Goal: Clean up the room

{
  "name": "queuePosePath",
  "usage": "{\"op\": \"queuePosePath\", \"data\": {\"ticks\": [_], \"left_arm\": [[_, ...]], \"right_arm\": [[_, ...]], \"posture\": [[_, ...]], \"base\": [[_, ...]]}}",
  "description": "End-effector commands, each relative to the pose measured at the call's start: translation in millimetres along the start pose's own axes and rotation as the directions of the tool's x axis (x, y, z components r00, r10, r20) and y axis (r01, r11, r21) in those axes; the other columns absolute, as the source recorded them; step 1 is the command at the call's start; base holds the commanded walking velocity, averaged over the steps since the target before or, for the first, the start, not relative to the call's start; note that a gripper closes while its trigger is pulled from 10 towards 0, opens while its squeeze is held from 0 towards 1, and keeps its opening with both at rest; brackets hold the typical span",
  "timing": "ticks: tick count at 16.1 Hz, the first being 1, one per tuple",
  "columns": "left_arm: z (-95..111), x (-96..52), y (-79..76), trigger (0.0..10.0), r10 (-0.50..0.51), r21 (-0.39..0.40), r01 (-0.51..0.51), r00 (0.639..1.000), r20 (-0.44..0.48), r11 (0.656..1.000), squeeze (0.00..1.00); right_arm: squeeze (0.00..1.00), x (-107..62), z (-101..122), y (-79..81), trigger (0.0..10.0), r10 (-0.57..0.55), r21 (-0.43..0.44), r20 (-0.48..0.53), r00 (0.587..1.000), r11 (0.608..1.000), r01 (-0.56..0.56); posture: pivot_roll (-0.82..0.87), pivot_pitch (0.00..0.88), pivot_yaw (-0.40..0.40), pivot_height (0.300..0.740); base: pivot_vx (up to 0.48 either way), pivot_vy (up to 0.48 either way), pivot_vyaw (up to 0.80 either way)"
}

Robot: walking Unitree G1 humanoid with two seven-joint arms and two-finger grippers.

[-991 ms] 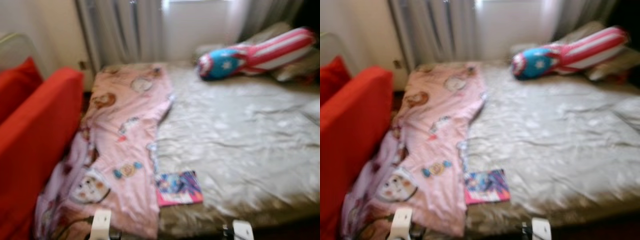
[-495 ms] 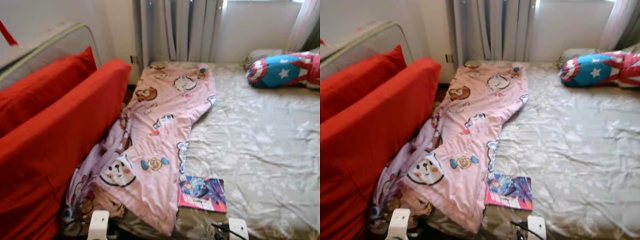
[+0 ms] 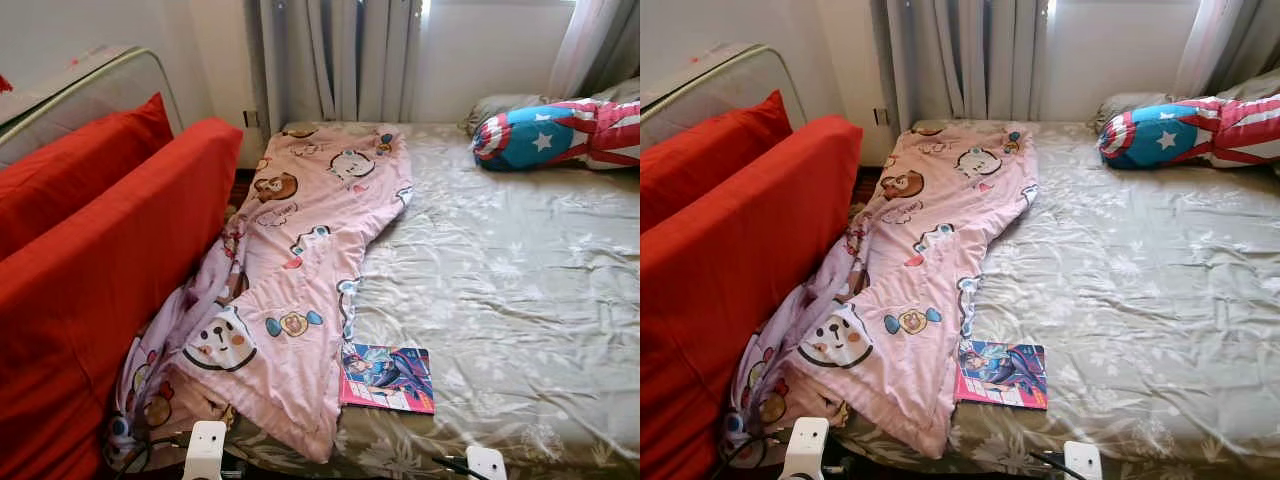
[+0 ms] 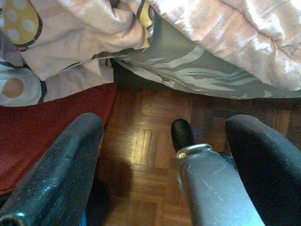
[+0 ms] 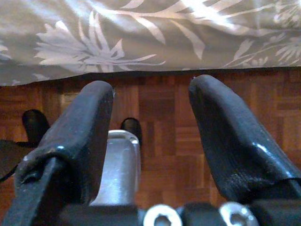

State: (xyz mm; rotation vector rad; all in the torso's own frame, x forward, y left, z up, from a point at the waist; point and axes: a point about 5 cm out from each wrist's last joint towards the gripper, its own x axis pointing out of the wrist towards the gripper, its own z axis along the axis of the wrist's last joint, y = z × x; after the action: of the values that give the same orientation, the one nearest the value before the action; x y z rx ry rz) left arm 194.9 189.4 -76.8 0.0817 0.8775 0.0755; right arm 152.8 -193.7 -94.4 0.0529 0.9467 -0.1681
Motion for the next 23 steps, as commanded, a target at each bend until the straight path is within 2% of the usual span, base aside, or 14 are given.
{"op": "queuePosePath", "data": {"ticks": [1, 4, 12, 17, 23], "left_arm": [[-3.9, -0.7, 3.7, 10.0, 0.006, 0.018, -0.006, 1.0, -0.017, 1.0, 0.0], [-5.8, -0.9, 5.4, 10.0, 0.006, 0.018, -0.006, 1.0, -0.031, 1.0, 0.0], [-2.1, -0.3, 3.3, 10.0, 0.014, 0.01, -0.014, 1.0, -0.012, 1.0, 0.0], [-1.6, -0.2, 3.9, 10.0, 0.014, 0.007, -0.014, 1.0, -0.011, 1.0, 0.0], [-1.5, -0.2, 4.6, 10.0, 0.014, 0.005, -0.014, 1.0, -0.01, 1.0, 0.0]], "right_arm": [[0.0, 0.3, 1.3, 1.3, 10.0, 0.005, -0.01, 0.006, 1.0, 1.0, -0.005], [0.0, 0.1, 0.6, 1.0, 10.0, 0.004, -0.005, 0.004, 1.0, 1.0, -0.004], [0.0, 0.8, 4.0, 4.5, 10.0, 0.018, -0.034, 0.019, 1.0, 0.999, -0.018], [0.0, 0.8, 4.2, 5.3, 10.0, 0.017, -0.026, 0.02, 1.0, 1.0, -0.016], [0.0, 1.2, 6.1, 7.3, 10.0, 0.024, -0.044, 0.027, 0.999, 0.999, -0.023]], "posture": [[-0.08, 0.0, 0.023, 0.74], [-0.08, 0.0, 0.024, 0.74], [-0.08, 0.0, 0.016, 0.74], [-0.07, 0.0, 0.014, 0.74], [-0.07, 0.0, 0.014, 0.74]], "base": [[0.0, 0.0, 0.0], [0.0, 0.0, 0.8], [0.0, 0.0, 0.0], [0.0, 0.0, 0.26], [0.252, 0.0, 0.0]]}}
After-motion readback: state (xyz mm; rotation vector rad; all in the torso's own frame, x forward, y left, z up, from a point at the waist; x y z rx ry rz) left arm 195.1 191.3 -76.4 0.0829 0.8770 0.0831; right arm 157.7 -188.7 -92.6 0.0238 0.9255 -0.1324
